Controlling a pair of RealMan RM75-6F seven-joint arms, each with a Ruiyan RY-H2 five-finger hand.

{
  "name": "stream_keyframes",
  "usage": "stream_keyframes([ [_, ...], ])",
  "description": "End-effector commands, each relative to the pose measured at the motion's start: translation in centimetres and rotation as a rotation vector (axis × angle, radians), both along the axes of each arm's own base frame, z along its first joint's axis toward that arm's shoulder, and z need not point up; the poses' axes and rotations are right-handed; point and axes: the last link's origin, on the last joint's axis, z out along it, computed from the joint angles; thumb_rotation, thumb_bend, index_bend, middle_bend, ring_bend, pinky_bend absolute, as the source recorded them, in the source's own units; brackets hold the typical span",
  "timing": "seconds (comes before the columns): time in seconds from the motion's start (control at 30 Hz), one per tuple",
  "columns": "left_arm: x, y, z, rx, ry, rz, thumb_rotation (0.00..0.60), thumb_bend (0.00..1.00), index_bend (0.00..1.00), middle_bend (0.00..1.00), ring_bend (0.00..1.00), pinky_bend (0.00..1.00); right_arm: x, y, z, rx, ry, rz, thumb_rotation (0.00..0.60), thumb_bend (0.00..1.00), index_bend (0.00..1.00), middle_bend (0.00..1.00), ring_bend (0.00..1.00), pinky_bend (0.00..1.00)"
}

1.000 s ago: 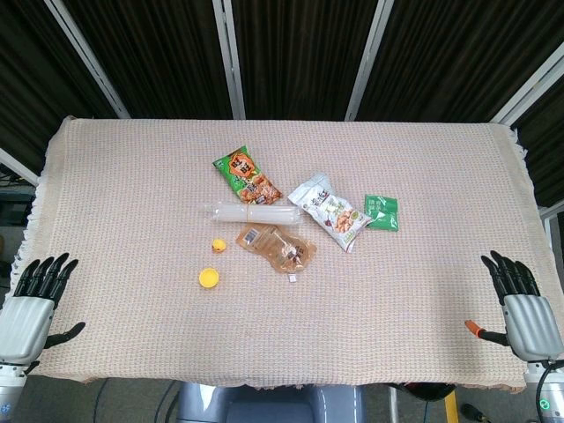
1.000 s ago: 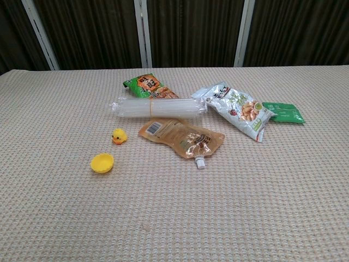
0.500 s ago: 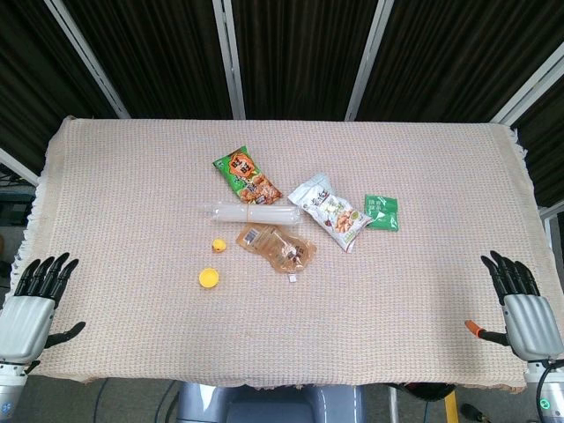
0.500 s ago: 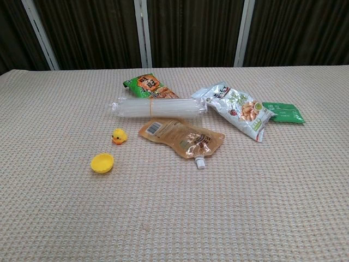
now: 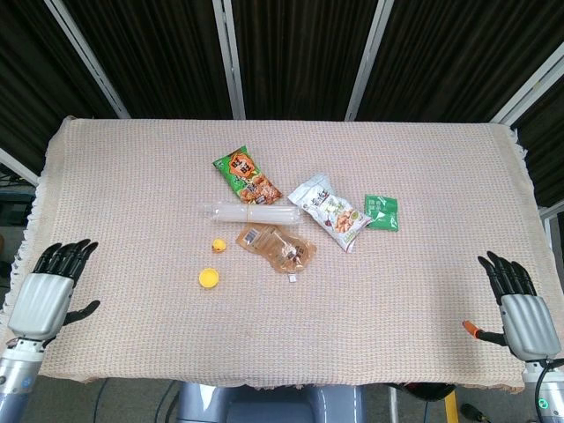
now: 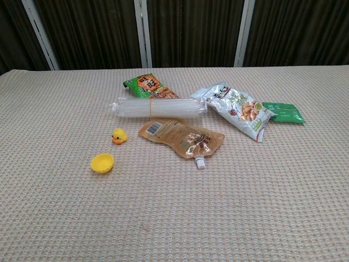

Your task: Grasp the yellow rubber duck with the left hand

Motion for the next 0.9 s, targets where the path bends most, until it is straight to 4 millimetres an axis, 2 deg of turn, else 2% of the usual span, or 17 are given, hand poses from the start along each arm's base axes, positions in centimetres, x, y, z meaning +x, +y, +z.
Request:
stream_keyframes([
  [0.03,1.8,3.1,-1.8,-0.035,0.024,-0.004,0.600,0.04,0.24,0.45,0.44,0.35,0.0,-0.2,-0.1,0.003,-0.003,-0.003,0.600,0.01,0.04,0.00,0.00,0.00],
  [0.13,3.2,5.0,-3.2,-0.078,0.036,0.004,0.600,0.05,0.28,0.61,0.56,0.44,-0.1,-0.3,-0.1,0.007,-0.005,-0.007,0.600,0.01,0.04,0.00,0.00,0.00],
  [0.27,5.5,7.9,-5.1,-0.129,0.061,0.005,0.600,0.11,0.36,0.82,0.73,0.59,-0.1,-0.6,-0.3,0.018,-0.010,-0.013,0.600,0.01,0.04,0.00,0.00,0.00],
  [0.43,7.9,10.8,-7.3,-0.173,0.082,0.009,0.600,0.15,0.41,0.97,0.85,0.71,-0.1,-0.6,-0.2,0.019,-0.026,-0.016,0.600,0.01,0.04,0.00,0.00,0.00],
  [0.53,9.4,12.1,-8.7,-0.196,0.101,0.017,0.600,0.15,0.41,1.00,0.88,0.74,-0.1,-0.5,0.0,0.015,-0.037,-0.016,0.600,0.01,0.04,0.00,0.00,0.00],
  [0.67,10.8,13.3,-10.4,-0.230,0.130,0.054,0.600,0.23,0.39,1.00,0.90,0.76,-0.1,-0.5,0.1,0.018,-0.049,-0.016,0.600,0.01,0.05,0.00,0.00,0.00],
  [0.9,13.2,14.5,-13.2,-0.282,0.190,0.090,0.600,0.23,0.31,1.00,0.90,0.77,-0.1,-0.5,0.2,0.019,-0.062,-0.017,0.600,0.01,0.05,0.00,0.00,0.00],
])
